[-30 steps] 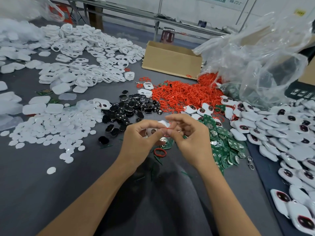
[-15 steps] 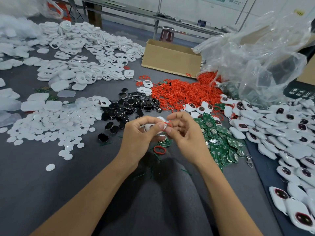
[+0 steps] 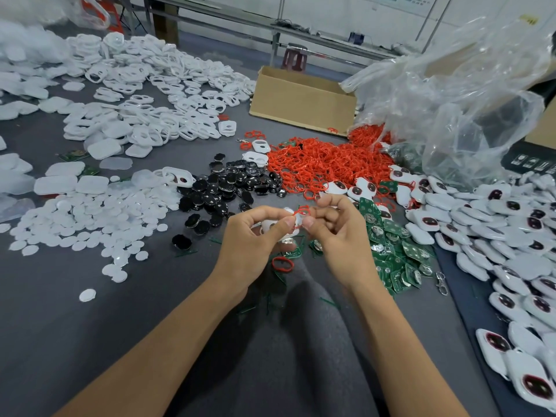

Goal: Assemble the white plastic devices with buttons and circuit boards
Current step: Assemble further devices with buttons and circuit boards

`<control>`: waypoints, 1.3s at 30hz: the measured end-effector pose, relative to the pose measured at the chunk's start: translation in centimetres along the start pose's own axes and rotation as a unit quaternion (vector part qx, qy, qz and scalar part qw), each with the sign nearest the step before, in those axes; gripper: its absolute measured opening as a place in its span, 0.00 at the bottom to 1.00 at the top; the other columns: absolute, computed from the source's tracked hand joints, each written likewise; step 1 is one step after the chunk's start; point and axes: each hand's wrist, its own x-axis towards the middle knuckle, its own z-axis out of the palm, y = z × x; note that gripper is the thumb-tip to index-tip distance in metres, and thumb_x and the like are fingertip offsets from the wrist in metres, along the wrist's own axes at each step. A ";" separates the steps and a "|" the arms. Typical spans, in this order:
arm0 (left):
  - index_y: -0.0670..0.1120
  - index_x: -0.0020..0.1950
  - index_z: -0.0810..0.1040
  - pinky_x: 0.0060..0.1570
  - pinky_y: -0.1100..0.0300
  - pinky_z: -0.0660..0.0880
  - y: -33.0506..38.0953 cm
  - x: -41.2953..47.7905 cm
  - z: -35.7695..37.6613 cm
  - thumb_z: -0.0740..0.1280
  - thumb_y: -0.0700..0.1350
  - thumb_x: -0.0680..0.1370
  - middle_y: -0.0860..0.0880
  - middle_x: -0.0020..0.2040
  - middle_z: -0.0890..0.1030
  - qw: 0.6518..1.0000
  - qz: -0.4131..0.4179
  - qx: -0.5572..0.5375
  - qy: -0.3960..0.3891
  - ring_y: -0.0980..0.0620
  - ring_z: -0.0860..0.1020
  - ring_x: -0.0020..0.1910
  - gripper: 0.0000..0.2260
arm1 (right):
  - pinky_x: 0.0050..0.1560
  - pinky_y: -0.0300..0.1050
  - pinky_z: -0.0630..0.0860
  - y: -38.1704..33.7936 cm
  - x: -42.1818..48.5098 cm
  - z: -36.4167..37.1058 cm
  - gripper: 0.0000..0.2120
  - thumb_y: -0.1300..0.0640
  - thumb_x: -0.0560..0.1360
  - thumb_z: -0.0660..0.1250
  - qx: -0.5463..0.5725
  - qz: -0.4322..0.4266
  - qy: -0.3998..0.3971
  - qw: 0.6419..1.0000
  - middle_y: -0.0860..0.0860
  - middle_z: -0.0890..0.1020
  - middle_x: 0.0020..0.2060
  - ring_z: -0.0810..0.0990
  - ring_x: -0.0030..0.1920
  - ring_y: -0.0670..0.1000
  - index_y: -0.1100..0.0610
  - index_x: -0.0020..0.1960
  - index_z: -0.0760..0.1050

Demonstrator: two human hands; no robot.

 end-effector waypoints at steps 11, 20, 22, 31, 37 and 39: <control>0.42 0.42 0.83 0.38 0.60 0.81 -0.1 -0.2 0.3 0.73 0.38 0.69 0.45 0.44 0.83 0.995 -0.021 -0.095 -0.032 0.51 0.83 0.41 0.03 | 0.40 0.38 0.76 0.2 -0.2 0.1 0.05 0.68 0.71 0.71 0.003 -0.003 0.054 0.999 0.54 0.83 0.36 0.79 0.35 0.46 0.61 0.45 0.80; 0.41 0.62 0.77 0.44 0.61 0.81 -0.1 -0.2 0.8 0.66 0.29 0.75 0.44 0.48 0.84 0.996 -0.031 -0.079 -0.017 0.53 0.82 0.45 0.17 | 0.36 0.32 0.73 0.7 -0.4 0.3 0.04 0.62 0.72 0.69 -0.258 -0.201 0.157 0.932 0.45 0.79 0.31 0.77 0.32 0.43 0.54 0.42 0.77; 0.39 0.60 0.78 0.46 0.60 0.81 -0.3 -0.3 0.8 0.65 0.29 0.76 0.43 0.48 0.83 0.997 -0.036 -0.058 -0.020 0.53 0.82 0.45 0.14 | 0.38 0.36 0.74 1.0 -0.5 0.4 0.03 0.63 0.72 0.69 -0.318 -0.250 0.143 0.903 0.47 0.81 0.33 0.78 0.33 0.45 0.56 0.43 0.78; 0.42 0.52 0.75 0.31 0.64 0.77 -0.1 -0.6 1.2 0.64 0.36 0.78 0.45 0.39 0.78 0.987 -0.091 -0.119 -0.053 0.54 0.79 0.33 0.04 | 0.41 0.49 0.74 1.5 -0.8 0.9 0.04 0.64 0.73 0.67 -0.419 -0.320 0.117 0.842 0.55 0.82 0.39 0.79 0.39 0.57 0.61 0.46 0.81; 0.40 0.49 0.74 0.33 0.63 0.78 -0.1 0.0 0.8 0.62 0.40 0.80 0.47 0.37 0.78 0.984 -0.092 -0.148 -0.029 0.54 0.77 0.33 0.04 | 0.45 0.49 0.76 1.4 -1.0 1.3 0.08 0.64 0.74 0.66 -0.395 -0.318 0.071 0.859 0.55 0.83 0.43 0.80 0.44 0.58 0.62 0.51 0.82; 0.40 0.50 0.74 0.35 0.61 0.79 -0.1 0.1 0.6 0.62 0.40 0.80 0.47 0.37 0.80 0.981 -0.095 -0.165 -0.032 0.52 0.78 0.36 0.04 | 0.49 0.47 0.75 1.2 -1.0 1.4 0.08 0.63 0.73 0.68 -0.373 -0.302 0.060 0.875 0.54 0.84 0.45 0.80 0.45 0.56 0.61 0.51 0.82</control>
